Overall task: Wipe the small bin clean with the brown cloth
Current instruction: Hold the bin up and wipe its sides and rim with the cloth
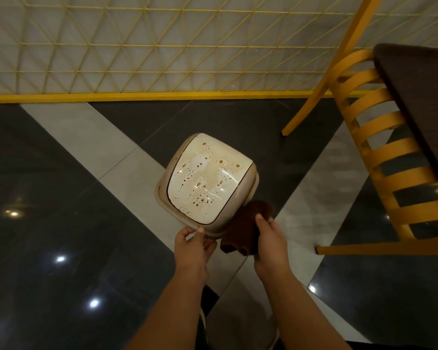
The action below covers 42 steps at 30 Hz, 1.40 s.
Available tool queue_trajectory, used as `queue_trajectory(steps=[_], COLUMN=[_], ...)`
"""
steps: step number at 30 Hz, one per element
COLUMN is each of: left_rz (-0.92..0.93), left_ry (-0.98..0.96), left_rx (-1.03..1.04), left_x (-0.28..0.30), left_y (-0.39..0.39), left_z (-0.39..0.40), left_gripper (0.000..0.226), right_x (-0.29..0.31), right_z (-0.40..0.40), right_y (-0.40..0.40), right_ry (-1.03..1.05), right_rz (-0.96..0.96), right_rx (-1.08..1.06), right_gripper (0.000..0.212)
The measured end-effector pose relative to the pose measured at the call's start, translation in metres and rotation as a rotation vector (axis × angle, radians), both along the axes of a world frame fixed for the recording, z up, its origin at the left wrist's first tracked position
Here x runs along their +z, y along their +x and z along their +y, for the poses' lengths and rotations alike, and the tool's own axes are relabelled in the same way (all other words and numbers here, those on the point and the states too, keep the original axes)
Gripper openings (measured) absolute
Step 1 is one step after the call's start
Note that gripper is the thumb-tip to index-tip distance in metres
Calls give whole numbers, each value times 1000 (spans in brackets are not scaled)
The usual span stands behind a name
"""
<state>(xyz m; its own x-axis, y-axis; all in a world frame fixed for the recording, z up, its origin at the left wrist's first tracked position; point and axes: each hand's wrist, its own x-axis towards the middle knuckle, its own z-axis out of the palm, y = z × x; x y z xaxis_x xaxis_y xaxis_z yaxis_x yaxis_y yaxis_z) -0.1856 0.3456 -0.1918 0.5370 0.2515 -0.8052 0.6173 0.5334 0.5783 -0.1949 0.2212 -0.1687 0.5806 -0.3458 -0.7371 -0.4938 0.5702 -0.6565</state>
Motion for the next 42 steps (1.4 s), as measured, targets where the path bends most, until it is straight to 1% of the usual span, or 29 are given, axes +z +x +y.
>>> queue_trajectory(steps=[2, 4, 6, 10, 12, 14, 17, 20, 23, 26, 28, 31, 33, 35, 38, 40, 42], left_rz=[2, -1, 1, 32, 11, -7, 0, 28, 55, 35, 12, -6, -7, 15, 21, -6, -24], left_ry=[-1, 4, 20, 21, 0, -14, -3, 52, 52, 43, 31, 6, 21, 36, 30, 9, -7], left_rx=[-7, -18, -36, -67, -55, -52, -56, -76, -93, -87, -67, -48, -57, -87, -113, -93, -74], left_x=[0, -1, -2, -2, -1, -1, -4, -8, -7, -7, -7, -7, -8, -9, -8, -7, -7], left_y=[0, 0, 0, 0, -1, -1, -2, -2, -3, -2, -2, -3, -3, -2, -3, -2, -1], left_z=[0, -1, -1, -1, 0, -3, -9, -10, -8, -9, -10, -12, -12, -9, -6, -6, -6], left_gripper=[19, 20, 23, 16, 16, 17, 15, 12, 12, 10, 11, 14, 13, 13, 16, 11, 11], right_x=[-7, -13, -20, -24, -23, -24, -23, -24, -26, -25, -27, -35, -37, -35, -33, -34, -31], right_z=[7, 14, 24, 38, 33, 19, 11, 30, 42, 34, 22, 14, 25, 44, 51, 38, 24], right_y=[10, 12, 5, -18, -13, 4, 23, 4, -15, -5, 9, 20, 7, -16, -41, -40, -32], right_ry=[-127, -202, -233, -267, -319, -358, -355, -348, -348, -389, -406, -399, -376, -319, -248, -271, -336], right_rz=[-7, 0, 27, 52, 55, 57, 74, 73, 78, 54, 72, 153, 155, 145, 162, 168, 122], right_rx=[26, 39, 60, 173, 220, 176, 55, 83, 135, 164, 123, 31, 2, 22, 95, 71, 13], right_gripper=[18, 26, 24, 18, 17, 17, 19, 11, 13, 10, 9, 17, 7, 2, 10, 8, 15])
